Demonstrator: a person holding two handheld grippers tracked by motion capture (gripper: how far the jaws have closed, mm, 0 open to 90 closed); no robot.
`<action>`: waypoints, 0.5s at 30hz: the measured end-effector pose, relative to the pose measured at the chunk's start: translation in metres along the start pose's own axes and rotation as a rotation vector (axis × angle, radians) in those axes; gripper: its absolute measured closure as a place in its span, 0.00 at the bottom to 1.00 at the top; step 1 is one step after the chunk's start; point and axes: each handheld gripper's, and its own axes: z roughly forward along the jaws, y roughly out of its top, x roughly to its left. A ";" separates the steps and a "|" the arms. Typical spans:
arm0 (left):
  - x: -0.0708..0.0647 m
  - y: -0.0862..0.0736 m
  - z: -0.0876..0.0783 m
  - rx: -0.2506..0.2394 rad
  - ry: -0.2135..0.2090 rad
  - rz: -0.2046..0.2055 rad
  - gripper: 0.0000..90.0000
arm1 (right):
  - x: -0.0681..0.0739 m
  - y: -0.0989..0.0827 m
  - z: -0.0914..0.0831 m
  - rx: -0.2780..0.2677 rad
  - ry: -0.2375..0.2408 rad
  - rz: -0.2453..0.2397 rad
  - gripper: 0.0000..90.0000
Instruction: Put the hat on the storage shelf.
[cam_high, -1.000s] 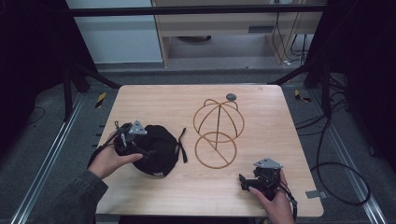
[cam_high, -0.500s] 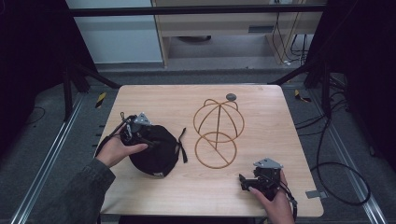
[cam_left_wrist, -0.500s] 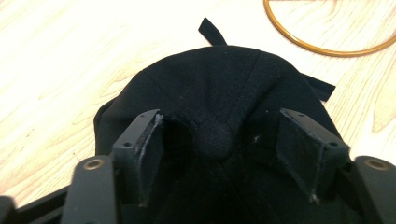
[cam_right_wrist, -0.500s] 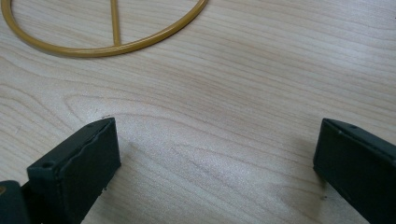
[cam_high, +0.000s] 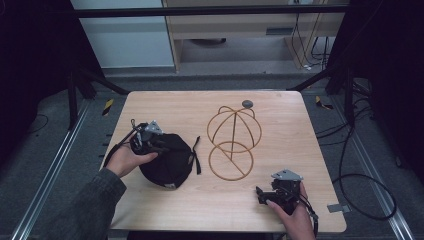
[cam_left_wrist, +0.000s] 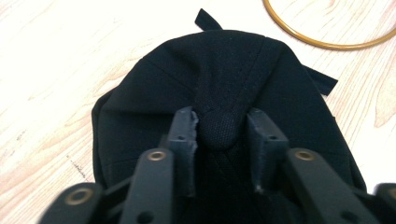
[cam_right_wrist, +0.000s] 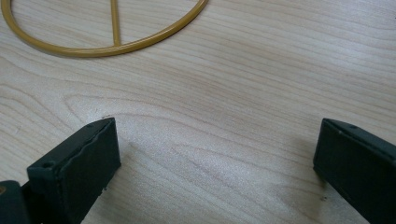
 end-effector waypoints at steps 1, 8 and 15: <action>0.000 0.000 -0.001 -0.009 0.002 -0.007 0.76 | 0.000 0.000 0.000 0.000 0.000 -0.002 0.01; -0.001 0.003 -0.016 -0.052 0.009 -0.011 0.79 | 0.000 0.000 0.000 0.001 0.000 -0.001 0.01; -0.006 0.011 -0.039 -0.085 0.023 0.023 0.80 | 0.000 0.000 0.001 0.000 -0.003 -0.006 0.01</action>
